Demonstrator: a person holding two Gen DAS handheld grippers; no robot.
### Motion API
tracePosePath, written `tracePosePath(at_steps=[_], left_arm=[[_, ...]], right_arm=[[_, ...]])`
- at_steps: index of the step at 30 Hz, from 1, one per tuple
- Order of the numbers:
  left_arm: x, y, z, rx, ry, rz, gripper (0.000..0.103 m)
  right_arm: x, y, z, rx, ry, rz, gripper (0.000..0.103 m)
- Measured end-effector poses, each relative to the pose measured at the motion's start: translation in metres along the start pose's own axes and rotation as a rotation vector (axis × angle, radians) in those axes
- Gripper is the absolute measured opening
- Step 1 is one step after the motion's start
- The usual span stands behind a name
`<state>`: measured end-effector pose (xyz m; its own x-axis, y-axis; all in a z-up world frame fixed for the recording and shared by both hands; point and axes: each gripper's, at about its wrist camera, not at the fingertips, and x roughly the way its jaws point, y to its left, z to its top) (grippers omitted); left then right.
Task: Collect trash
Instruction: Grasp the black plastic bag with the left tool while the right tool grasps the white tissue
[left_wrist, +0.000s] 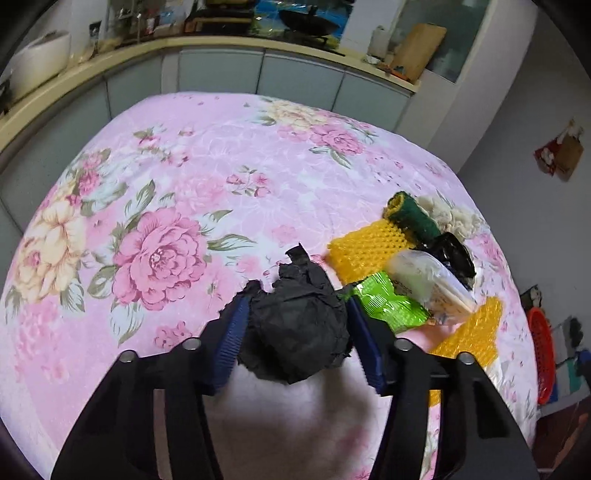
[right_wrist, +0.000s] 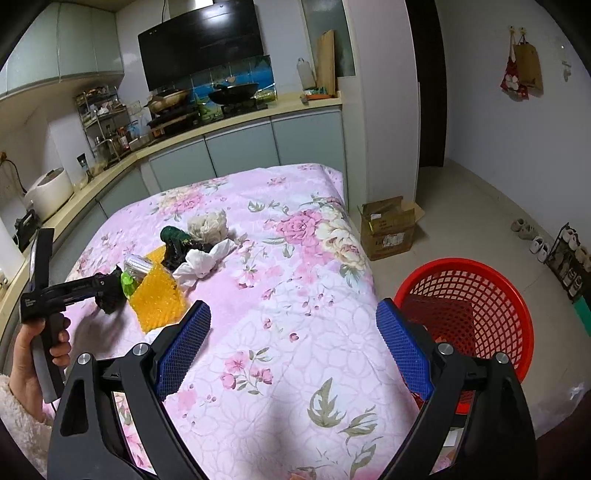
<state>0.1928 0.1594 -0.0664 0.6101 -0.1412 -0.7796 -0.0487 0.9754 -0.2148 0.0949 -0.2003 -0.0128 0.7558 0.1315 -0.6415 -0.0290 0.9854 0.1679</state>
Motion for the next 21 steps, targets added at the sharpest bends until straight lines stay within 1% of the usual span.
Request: tracePosePath(at_steps=[1,5,7,12,15,18,21], left_arm=[[-0.001,-0.003,-0.002,0.020,-0.003,-0.001,0.044],[-0.009,-0.009,-0.005,0.062,-0.026,0.013,0.041],[-0.020,-0.012,-0.007,0.075,-0.052,0.021,0.041],[-0.056,-0.018,-0.015,0.098,-0.150,0.059,0.041],[-0.077,-0.024,-0.021,0.109,-0.205,0.069,0.041],[-0.086,-0.029,-0.026,0.115,-0.230,0.074,0.041],[-0.088,-0.032,-0.031,0.128,-0.236,0.081,0.041]], right_arm=[[0.002,0.001,0.000,0.003,0.005,0.004,0.088],[0.009,0.009,-0.001,-0.003,0.020,0.020,0.088],[0.011,0.014,-0.002,-0.014,0.024,0.024,0.088],[0.020,0.026,-0.005,-0.033,0.044,0.034,0.088],[0.029,0.038,-0.008,-0.049,0.072,0.063,0.088],[0.043,0.055,-0.013,-0.077,0.115,0.102,0.088],[0.059,0.073,-0.018,-0.097,0.163,0.140,0.088]])
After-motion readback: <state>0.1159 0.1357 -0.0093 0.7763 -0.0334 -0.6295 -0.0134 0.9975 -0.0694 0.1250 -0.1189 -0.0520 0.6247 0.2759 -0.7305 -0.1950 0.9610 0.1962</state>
